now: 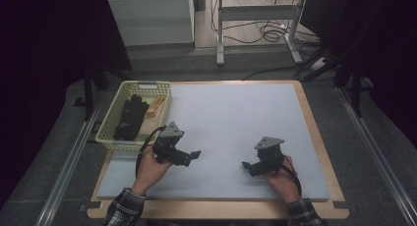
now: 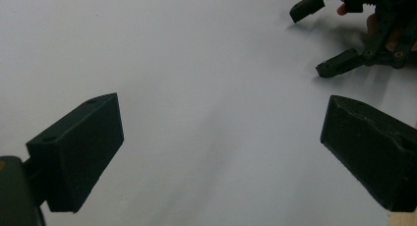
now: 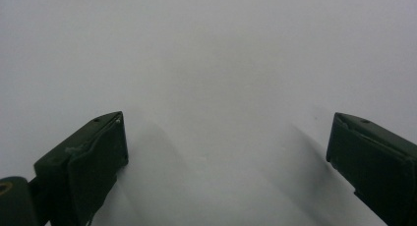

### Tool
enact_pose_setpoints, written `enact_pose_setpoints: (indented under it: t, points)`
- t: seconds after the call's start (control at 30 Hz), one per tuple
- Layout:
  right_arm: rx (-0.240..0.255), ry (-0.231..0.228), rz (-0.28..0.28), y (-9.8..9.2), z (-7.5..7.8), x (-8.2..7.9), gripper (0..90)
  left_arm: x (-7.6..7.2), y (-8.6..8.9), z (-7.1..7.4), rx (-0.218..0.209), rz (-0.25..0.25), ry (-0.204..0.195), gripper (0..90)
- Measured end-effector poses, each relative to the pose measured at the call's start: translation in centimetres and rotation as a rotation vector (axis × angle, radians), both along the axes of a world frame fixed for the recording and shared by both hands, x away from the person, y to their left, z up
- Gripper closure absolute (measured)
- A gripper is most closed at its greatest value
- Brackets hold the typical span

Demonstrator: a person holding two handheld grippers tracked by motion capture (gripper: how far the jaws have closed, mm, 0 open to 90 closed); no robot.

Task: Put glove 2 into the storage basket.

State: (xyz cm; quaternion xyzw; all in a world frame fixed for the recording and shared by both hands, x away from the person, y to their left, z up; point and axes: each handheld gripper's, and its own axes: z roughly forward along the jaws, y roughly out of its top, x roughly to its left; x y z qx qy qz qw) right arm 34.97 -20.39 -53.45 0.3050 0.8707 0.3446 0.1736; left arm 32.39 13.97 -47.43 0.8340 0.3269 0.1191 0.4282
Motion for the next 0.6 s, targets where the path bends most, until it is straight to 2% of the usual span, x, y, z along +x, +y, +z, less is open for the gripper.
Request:
enact_pose_setpoints:
  t: [0.27,0.6]
  points:
    - [-0.001,0.001,0.002,0.0,0.0,0.0,1.7,-0.3,-1.3,-1.4,0.02,-0.025,0.008,2.8]
    - [-0.001,0.001,0.002,0.0,0.0,0.0,1.7,-0.7,-1.8,-3.5,0.027,-0.043,0.036,2.8]
